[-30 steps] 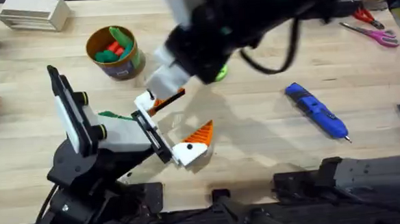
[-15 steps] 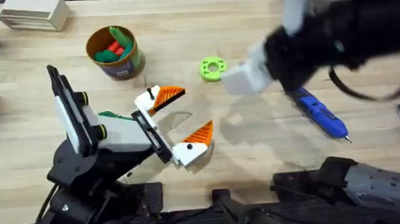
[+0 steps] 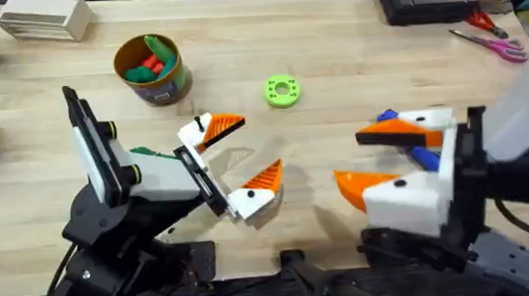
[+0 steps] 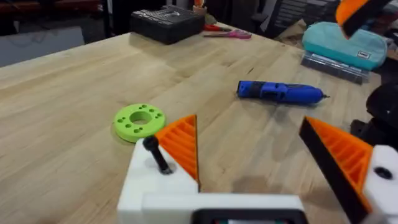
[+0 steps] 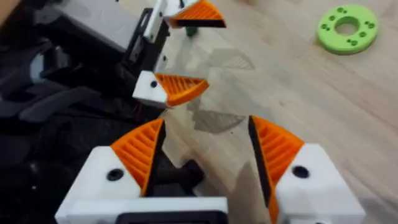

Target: Pick up the gripper from the table and insert it into the empty holder that is missing its gripper. Then pick up a screw, insert it into the mounting hole, and use the screwdriver to tighten it. Finally, clean up the table by picking up the vegetable and placing it into the bucket.

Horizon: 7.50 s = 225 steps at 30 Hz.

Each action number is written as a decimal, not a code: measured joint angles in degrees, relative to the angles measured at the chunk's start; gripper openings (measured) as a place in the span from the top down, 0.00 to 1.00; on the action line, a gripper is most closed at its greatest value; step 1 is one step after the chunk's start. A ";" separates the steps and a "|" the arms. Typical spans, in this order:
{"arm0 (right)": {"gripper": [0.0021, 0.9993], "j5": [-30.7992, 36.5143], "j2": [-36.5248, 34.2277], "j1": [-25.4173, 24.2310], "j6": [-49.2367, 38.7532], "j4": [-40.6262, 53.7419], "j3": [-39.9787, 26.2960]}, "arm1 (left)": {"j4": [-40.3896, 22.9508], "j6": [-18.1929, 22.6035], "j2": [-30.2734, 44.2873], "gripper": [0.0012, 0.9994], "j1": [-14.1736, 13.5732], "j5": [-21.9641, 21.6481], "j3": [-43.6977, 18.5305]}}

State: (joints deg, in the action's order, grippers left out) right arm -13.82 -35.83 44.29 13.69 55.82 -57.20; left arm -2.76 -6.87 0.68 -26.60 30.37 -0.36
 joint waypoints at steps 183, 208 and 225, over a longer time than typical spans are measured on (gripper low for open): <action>0.97 1.70 -20.94 6.72 -3.37 -83.98 15.44 | -0.26 0.42 0.00 1.00 0.01 0.07 0.00; 0.97 1.71 -20.94 6.72 -1.86 -83.13 15.44 | -0.27 0.42 0.00 1.00 0.00 0.08 0.00; 0.97 1.98 -20.94 6.72 -0.44 -82.76 15.44 | -0.26 0.42 0.01 1.00 -0.01 0.07 0.00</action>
State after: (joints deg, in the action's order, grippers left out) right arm -11.84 -56.77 51.00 13.26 -26.94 -41.76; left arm -3.03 -6.46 0.69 -26.61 30.44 -0.36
